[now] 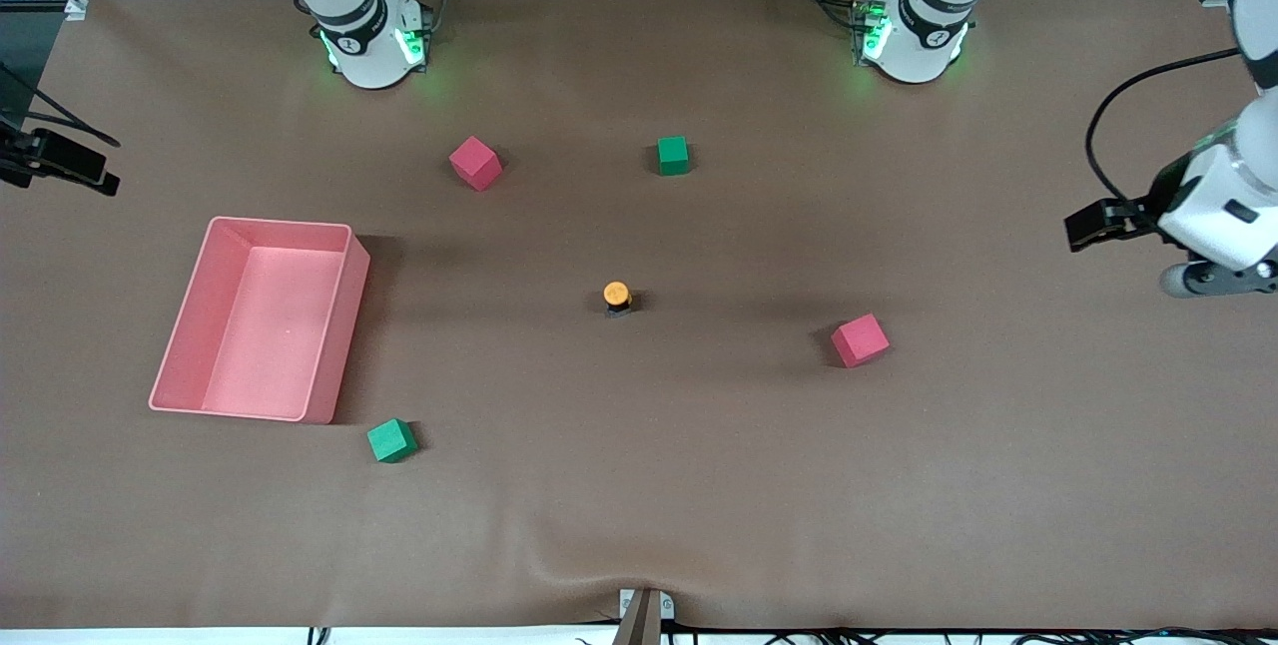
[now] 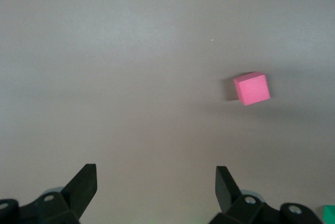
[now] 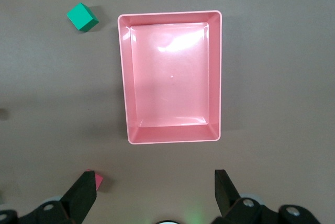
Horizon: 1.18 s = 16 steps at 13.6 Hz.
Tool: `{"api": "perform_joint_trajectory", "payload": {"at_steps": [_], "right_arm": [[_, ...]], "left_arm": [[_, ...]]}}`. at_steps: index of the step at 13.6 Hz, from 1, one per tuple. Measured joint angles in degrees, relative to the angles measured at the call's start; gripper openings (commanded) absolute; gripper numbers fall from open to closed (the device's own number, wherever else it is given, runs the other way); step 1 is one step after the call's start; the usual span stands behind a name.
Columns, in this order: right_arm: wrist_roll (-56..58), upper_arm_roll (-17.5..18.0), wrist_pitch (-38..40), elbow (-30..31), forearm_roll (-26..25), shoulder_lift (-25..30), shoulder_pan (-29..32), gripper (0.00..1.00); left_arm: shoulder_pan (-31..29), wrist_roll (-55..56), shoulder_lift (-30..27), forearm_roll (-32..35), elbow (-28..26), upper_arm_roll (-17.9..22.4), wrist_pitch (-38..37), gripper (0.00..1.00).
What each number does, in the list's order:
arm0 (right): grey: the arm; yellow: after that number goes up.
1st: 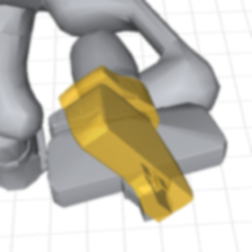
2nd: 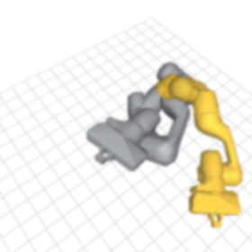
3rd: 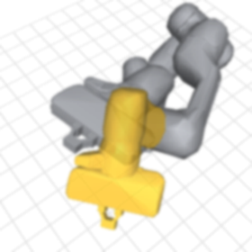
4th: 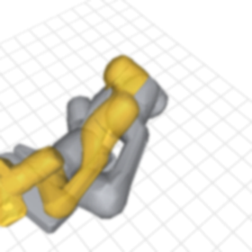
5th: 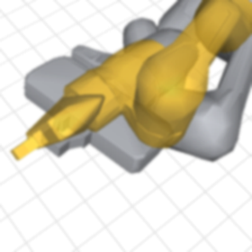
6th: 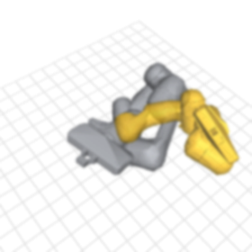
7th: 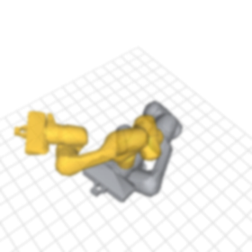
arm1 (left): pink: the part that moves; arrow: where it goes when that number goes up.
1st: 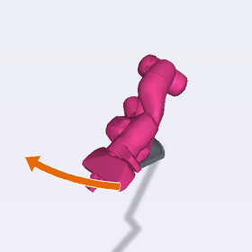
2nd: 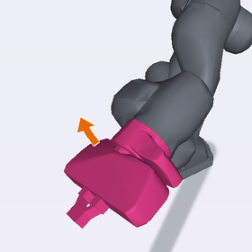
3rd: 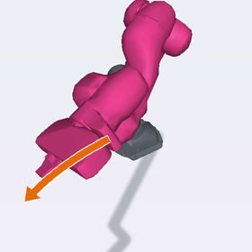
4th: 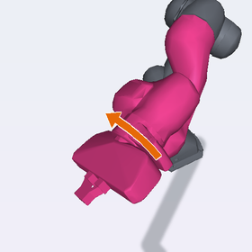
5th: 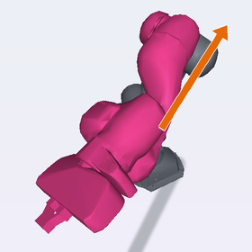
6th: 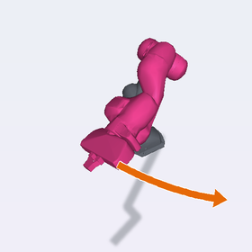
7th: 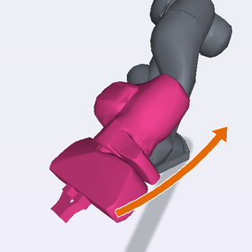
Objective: Place and upright button with both arms
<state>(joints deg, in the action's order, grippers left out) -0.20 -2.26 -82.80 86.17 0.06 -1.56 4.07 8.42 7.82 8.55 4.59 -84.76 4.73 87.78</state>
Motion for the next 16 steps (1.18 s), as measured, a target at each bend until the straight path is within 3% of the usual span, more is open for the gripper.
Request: {"api": "perform_joint_trajectory", "payload": {"at_steps": [7,9,16], "right_arm": [[-0.2,0.2,-0.1,-0.1,0.1,0.0,0.0,1.0],[-0.2,0.2,-0.1,-0.2,0.2,0.0,0.0,1.0],[-0.2,0.2,-0.1,-0.2,0.5,0.0,0.0,1.0]], "left_arm": [[0.5,-0.3,-12.5,-2.7,-11.3,-6.2,3.6,1.0],[0.3,-2.8,-15.2,-2.7,-14.2,-6.3,3.6,1.0],[-1.7,-3.9,-19.0,-2.7,-14.5,-5.1,0.6,1.0]]}}
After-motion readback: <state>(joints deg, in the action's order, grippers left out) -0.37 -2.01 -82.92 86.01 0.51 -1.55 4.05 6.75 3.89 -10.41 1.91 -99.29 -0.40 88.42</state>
